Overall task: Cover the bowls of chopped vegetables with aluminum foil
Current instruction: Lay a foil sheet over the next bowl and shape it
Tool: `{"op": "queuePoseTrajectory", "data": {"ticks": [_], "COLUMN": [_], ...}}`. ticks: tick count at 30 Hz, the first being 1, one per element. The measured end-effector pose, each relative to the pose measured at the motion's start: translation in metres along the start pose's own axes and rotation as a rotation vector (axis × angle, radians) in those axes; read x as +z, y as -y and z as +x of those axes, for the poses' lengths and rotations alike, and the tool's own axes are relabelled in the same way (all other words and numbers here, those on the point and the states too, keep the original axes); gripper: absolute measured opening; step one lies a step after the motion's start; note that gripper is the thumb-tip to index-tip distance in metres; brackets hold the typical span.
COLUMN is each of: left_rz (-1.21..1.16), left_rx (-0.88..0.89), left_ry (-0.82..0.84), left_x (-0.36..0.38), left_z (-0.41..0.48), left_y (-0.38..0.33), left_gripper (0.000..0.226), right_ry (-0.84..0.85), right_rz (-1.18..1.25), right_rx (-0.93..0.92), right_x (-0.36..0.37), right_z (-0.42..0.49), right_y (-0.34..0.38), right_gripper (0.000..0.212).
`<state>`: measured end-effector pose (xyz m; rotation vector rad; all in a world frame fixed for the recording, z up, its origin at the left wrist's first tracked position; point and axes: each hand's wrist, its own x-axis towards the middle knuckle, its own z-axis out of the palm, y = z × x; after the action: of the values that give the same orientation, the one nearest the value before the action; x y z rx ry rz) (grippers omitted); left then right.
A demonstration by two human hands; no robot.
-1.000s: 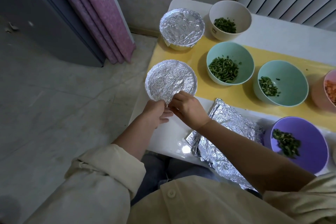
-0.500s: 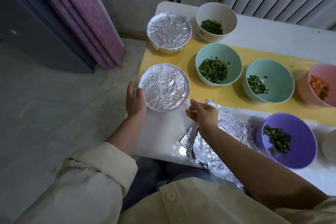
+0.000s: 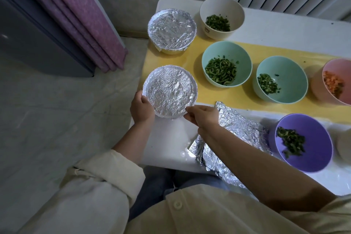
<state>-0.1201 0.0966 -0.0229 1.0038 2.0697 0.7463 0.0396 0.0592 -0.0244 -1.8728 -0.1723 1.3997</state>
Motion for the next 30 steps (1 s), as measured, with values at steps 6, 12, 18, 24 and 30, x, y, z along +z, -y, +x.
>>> {"op": "queuePoseTrajectory", "data": {"ticks": [6, 12, 18, 24, 30], "left_rz": [0.029, 0.121, 0.155, 0.149, 0.124], "left_rx": [-0.014, 0.056, 0.059, 0.062, -0.045], "left_ry": [0.083, 0.060, 0.091, 0.078, 0.043], "left_x": [-0.006, -0.004, -0.004, -0.003, -0.002], "left_z": [0.013, 0.011, 0.014, 0.015, 0.020], "left_y": [-0.005, -0.010, -0.011, -0.014, -0.013], "left_gripper": [0.022, 0.022, 0.019, 0.015, 0.024], "right_ry": [0.092, 0.064, 0.181, 0.145, 0.114], "right_rz": [-0.030, -0.031, -0.225, -0.280, -0.269], "right_rx": [0.017, 0.013, -0.075, -0.162, -0.260], "right_x": [-0.010, 0.001, -0.010, -0.007, 0.008], "right_z": [0.008, 0.010, 0.017, 0.028, 0.032], "right_y": [0.006, 0.010, 0.016, 0.032, 0.039], "right_gripper": [0.026, 0.026, 0.021, 0.029, 0.026]}}
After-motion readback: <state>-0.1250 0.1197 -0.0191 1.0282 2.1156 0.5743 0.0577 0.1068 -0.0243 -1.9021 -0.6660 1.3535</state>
